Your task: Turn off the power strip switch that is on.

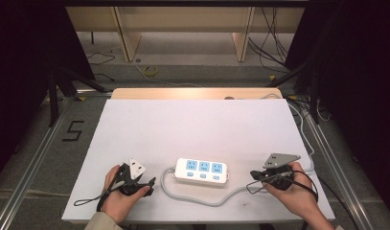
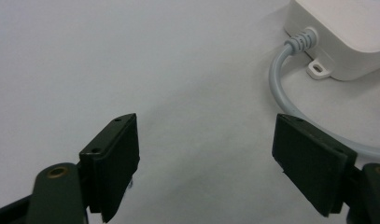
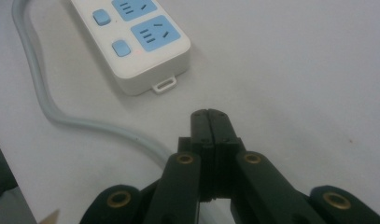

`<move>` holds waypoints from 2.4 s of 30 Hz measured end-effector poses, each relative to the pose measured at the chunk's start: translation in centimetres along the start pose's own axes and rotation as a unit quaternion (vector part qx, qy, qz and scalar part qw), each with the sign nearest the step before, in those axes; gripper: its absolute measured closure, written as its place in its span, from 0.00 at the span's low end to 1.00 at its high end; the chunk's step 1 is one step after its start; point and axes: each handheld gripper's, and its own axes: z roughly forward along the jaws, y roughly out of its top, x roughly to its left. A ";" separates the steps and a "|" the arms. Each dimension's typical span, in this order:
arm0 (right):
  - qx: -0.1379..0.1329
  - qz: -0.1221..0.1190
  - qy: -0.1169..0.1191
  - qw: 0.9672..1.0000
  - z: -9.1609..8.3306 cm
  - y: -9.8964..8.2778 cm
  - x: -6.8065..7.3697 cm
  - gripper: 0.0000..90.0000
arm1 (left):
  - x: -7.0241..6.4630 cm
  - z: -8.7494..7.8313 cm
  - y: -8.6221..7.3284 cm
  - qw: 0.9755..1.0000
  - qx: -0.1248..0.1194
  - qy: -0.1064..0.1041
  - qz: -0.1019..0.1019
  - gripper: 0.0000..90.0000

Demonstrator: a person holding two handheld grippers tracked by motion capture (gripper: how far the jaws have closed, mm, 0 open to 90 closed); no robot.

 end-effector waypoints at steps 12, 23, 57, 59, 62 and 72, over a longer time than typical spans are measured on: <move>0.001 -0.007 0.002 1.000 0.3 0.6 0.4 1.00 | 0.0 0.0 0.0 1.000 -0.001 0.002 0.000 0.25; 0.002 -0.009 0.004 1.000 0.5 1.0 0.5 1.00 | 0.1 -0.1 0.0 1.000 -0.003 0.005 -0.001 0.25; 0.007 -0.014 0.013 1.000 1.4 2.2 1.1 1.00 | 0.0 -0.1 0.1 1.000 -0.004 0.005 0.000 0.25; 0.008 -0.016 0.014 1.000 1.5 2.3 1.2 1.00 | 0.0 -0.1 0.1 1.000 -0.004 0.005 0.000 0.25; 0.008 -0.015 0.014 1.000 1.5 2.3 1.2 1.00 | 0.0 -0.1 0.1 1.000 -0.005 0.004 0.000 0.25; 0.011 -0.016 0.017 1.000 1.7 2.6 1.3 1.00 | 0.0 0.0 0.1 1.000 -0.006 0.005 -0.001 0.25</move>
